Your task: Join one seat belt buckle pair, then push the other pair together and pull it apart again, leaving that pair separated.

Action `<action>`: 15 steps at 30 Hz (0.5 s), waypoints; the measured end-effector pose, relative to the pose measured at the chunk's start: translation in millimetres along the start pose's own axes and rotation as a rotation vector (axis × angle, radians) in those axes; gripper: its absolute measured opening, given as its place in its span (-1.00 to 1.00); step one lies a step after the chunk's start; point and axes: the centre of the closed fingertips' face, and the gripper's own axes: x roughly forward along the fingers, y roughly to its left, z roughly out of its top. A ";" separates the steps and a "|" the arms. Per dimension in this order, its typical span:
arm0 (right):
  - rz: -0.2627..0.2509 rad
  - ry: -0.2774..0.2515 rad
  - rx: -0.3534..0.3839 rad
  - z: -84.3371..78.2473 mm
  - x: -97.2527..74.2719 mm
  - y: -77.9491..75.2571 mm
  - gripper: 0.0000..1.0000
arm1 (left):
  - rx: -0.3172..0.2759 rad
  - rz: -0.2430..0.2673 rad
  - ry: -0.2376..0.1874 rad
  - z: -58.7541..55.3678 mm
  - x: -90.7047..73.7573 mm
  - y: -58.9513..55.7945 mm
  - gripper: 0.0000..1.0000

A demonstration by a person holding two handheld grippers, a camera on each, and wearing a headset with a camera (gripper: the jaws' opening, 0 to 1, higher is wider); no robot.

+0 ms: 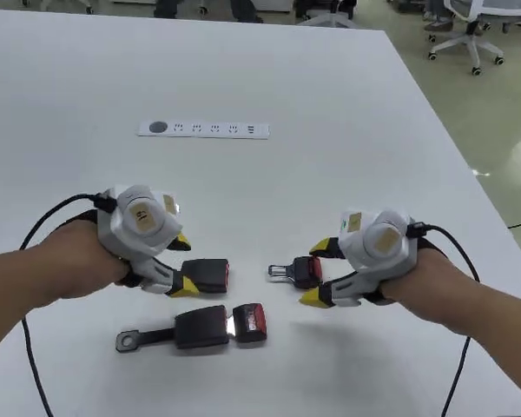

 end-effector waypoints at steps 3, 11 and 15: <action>-0.030 -0.033 0.024 10.7 -10.1 11.9 -0.01 | -0.026 0.036 -0.020 -7.5 -10.3 -5.5 0.16; -0.142 -0.104 0.111 20.0 -29.9 29.7 0.21 | -0.164 0.082 -0.093 -25.1 -37.9 -28.5 0.28; -0.167 -0.110 0.160 15.0 -39.7 37.8 0.41 | -0.226 0.119 -0.111 -36.9 -55.4 -31.7 0.32</action>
